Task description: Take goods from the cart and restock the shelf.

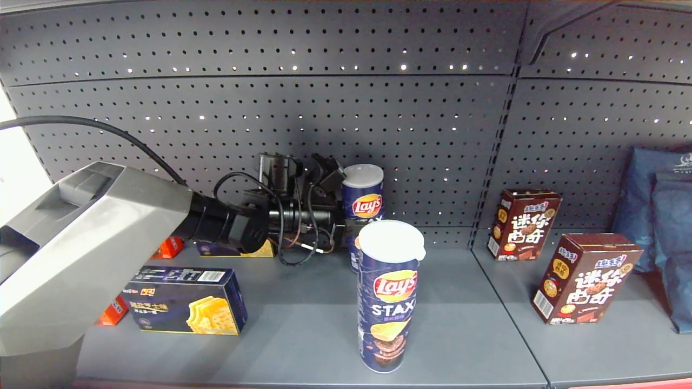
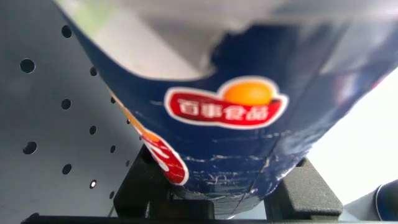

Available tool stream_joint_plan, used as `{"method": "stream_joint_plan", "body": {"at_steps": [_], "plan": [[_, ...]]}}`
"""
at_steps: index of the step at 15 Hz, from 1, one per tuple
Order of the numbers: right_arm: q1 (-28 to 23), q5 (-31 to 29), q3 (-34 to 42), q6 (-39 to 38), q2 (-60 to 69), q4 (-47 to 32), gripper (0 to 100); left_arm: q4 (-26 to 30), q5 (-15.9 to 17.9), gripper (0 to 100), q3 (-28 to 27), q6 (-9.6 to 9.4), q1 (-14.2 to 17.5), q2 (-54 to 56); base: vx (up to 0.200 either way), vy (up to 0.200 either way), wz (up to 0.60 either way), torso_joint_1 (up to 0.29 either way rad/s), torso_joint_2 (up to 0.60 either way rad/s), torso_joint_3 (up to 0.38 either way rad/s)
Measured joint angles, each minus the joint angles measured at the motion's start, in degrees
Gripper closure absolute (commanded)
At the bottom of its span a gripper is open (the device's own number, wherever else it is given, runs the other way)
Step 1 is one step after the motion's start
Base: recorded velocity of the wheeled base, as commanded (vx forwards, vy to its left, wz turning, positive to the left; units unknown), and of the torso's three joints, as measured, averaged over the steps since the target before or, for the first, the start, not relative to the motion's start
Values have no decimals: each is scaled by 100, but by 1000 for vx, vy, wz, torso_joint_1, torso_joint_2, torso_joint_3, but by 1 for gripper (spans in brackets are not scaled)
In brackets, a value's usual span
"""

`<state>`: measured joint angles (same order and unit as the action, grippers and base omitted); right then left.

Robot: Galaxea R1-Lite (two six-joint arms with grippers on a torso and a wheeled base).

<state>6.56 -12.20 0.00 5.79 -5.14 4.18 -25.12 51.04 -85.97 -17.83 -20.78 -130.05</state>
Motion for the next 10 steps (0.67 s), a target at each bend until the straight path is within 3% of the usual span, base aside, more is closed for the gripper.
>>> {"method": "stream_joint_plan", "body": {"at_steps": [7, 8, 10], "plan": [[0, -2, 0, -18, -2, 0, 0, -11, 5, 100, 173, -157, 4, 1, 0, 0, 0, 0, 0, 0], [0, -2, 0, -18, -2, -5, 0, -11, 2, 0, 177, -162, 4, -2, 0, 0, 0, 0, 0, 0], [0, -2, 0, -18, -2, -5, 0, 6, 2, 0, 188, -162, 4, -16, 0, 0, 0, 0, 0, 0]]}}
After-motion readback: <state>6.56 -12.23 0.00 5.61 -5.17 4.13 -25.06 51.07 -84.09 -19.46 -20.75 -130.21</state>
